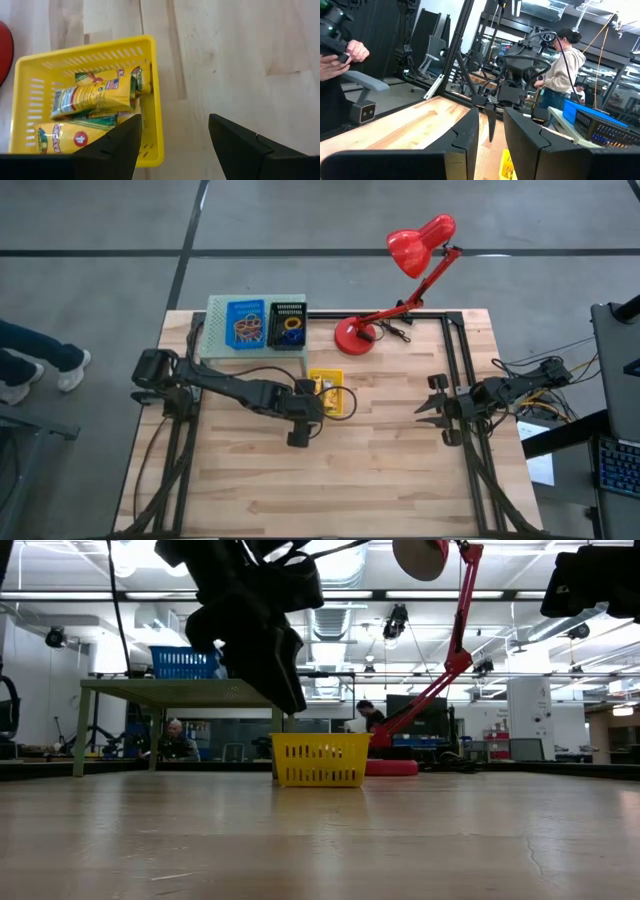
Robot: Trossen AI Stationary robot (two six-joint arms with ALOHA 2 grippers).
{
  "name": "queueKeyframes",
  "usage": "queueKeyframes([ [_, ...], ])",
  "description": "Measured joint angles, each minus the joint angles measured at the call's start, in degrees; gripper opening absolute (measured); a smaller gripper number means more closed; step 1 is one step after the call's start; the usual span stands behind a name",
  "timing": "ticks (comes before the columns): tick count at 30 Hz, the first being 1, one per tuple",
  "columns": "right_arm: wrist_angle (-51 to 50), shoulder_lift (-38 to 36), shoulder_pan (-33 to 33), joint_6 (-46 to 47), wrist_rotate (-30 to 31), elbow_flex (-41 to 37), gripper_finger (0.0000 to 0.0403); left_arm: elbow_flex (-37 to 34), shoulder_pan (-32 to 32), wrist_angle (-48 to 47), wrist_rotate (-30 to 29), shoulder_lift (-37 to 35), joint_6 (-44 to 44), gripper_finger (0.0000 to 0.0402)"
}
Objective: Pick & Place Office Desk Supplies
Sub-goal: Put the yellow basket filled with crayon boxes on the shelf
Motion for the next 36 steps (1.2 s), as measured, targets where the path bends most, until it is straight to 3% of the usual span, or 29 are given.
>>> queueKeyframes([
  [13, -0.24, 0.03, 0.01, 0.0, 0.03, 0.0, 0.0086, -5.75, 0.44, 6.85, -0.3, 1.21, 0.18, 0.0234],
  [22, -0.44, 0.07, 0.01, 0.0, 0.01, 0.0, 0.0086, -5.98, 1.16, 7.18, -1.06, 1.27, -0.58, 0.0224],
  [36, -0.43, 0.07, 0.01, 0.0, 0.01, 0.0, 0.0086, -9.29, 2.21, 10.56, -1.16, 1.27, -1.9, 0.0163],
])
